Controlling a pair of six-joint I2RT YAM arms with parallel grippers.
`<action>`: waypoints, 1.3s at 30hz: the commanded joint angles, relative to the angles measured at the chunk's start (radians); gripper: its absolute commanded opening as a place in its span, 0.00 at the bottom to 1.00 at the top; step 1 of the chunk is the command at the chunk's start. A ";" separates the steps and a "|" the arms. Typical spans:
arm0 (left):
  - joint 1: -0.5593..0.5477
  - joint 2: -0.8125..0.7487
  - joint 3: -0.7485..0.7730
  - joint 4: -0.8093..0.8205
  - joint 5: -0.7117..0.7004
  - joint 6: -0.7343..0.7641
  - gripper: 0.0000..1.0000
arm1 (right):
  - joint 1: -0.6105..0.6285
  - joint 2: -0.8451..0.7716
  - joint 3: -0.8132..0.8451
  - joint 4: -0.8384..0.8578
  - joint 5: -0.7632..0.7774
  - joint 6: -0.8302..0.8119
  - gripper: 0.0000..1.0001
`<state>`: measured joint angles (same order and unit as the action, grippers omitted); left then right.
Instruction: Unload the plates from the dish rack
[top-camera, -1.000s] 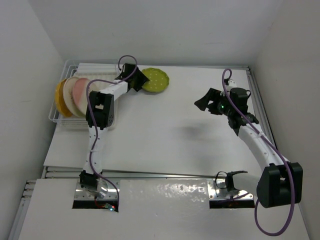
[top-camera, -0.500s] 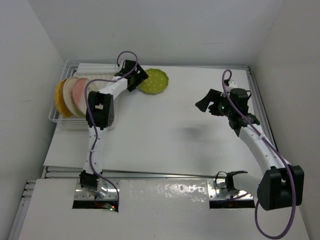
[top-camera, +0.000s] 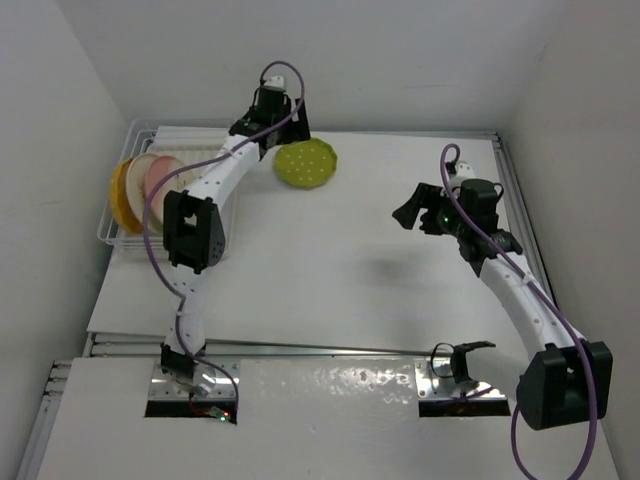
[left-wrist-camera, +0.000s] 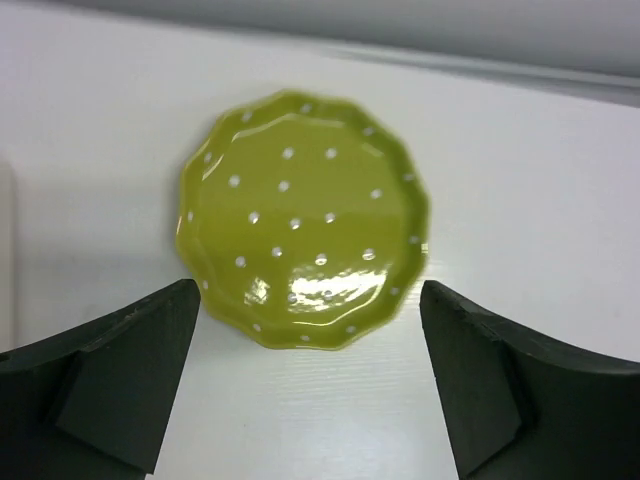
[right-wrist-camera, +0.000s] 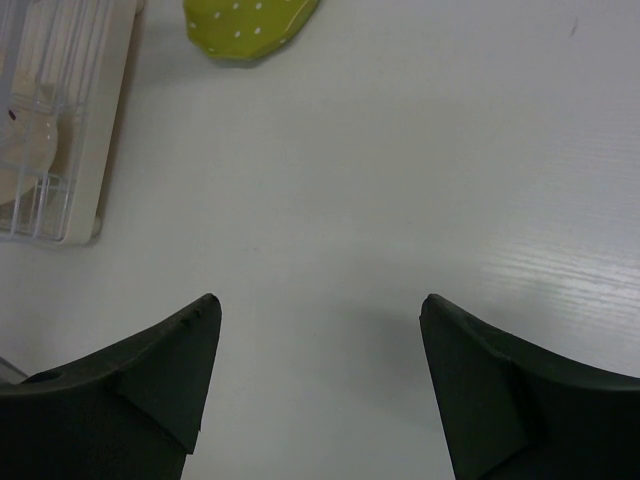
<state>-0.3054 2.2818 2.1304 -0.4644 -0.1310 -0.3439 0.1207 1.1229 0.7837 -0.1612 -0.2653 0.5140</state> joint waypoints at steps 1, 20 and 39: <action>0.002 -0.140 0.043 0.010 0.040 0.201 0.88 | 0.007 -0.031 -0.015 0.028 -0.018 -0.040 0.79; 0.249 -0.706 -0.407 -0.275 -0.332 0.514 0.66 | 0.008 -0.022 -0.043 0.084 -0.117 -0.087 0.80; 0.460 -0.795 -0.659 -0.167 -0.154 0.416 0.55 | 0.048 -0.044 -0.024 0.042 -0.071 -0.061 0.77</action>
<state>0.1223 1.5127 1.4769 -0.6678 -0.3382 0.0917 0.1612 1.1172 0.7692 -0.1520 -0.3576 0.4454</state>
